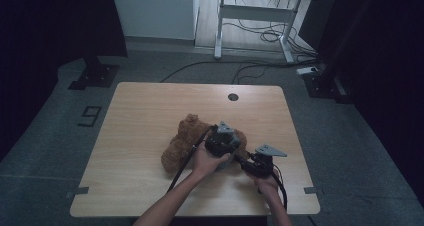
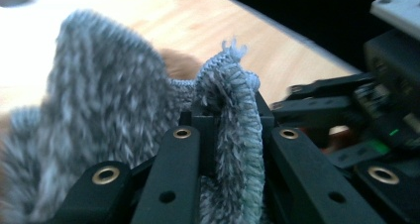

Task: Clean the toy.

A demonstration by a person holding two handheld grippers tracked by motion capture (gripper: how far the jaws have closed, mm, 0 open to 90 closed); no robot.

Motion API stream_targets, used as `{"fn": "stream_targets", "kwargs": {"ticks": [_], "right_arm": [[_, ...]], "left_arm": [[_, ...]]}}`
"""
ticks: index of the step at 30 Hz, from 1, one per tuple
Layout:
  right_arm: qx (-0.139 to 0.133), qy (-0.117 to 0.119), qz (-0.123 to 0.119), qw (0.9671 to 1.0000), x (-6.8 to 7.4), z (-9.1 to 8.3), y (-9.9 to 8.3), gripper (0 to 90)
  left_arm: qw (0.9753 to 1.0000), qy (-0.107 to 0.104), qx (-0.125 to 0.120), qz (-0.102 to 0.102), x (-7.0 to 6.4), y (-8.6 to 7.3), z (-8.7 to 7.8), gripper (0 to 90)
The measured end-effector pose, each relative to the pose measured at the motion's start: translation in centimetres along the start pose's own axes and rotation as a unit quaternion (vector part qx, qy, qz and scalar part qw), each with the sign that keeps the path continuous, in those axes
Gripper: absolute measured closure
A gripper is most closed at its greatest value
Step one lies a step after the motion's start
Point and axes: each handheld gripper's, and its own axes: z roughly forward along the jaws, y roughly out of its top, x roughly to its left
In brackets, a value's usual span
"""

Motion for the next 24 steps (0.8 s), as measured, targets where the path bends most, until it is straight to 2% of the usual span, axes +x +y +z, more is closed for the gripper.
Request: {"fn": "stream_targets", "kwargs": {"ticks": [3, 5, 7, 11, 12, 15, 18, 21, 24], "right_arm": [[0.0, 0.001, 0.005, 1.0, -0.1, 0.0, 0.0, 59.4], [0.001, 0.002, 0.004, 1.0, -0.2, -0.1, 0.0, 59.4], [-0.001, 0.002, 0.004, 1.0, -0.2, -0.1, -0.1, 59.5], [0.0, 0.002, 0.002, 1.0, -0.3, -0.1, -0.1, 59.5], [0.0, 0.003, 0.002, 1.0, -0.4, -0.1, -0.2, 59.5], [0.002, 0.004, 0.001, 1.0, -0.4, -0.1, -0.2, 59.8], [0.002, 0.004, 0.002, 1.0, -0.4, -0.1, -0.3, 60.0], [0.003, 0.008, 0.004, 1.0, -0.5, -0.1, -0.3, 60.0], [0.005, 0.009, 0.003, 0.9999, -0.5, -0.1, -0.3, 60.0]], "left_arm": [[0.9985, 0.052, -0.004, 0.014, 1.1, -0.2, -1.8, 79.8], [0.9971, 0.075, -0.004, 0.012, 2.1, -0.5, -2.8, 79.8], [0.997, 0.077, -0.012, -0.001, 3.0, -1.0, -4.0, 79.8], [0.9932, 0.113, -0.018, 0.021, 3.8, -1.6, -6.0, 79.8], [0.9927, 0.118, -0.02, 0.017, 4.3, -1.8, -6.6, 79.8], [0.9908, 0.131, -0.034, -0.01, 6.2, -2.6, -8.5, 79.7], [0.9872, 0.149, -0.042, -0.041, 8.6, -3.8, -10.3, 79.7], [0.9849, 0.157, -0.027, -0.068, 10.5, -5.3, -11.2, 79.7], [0.9837, 0.15, -0.012, -0.099, 12.2, -7.3, -11.0, 79.7]]}}
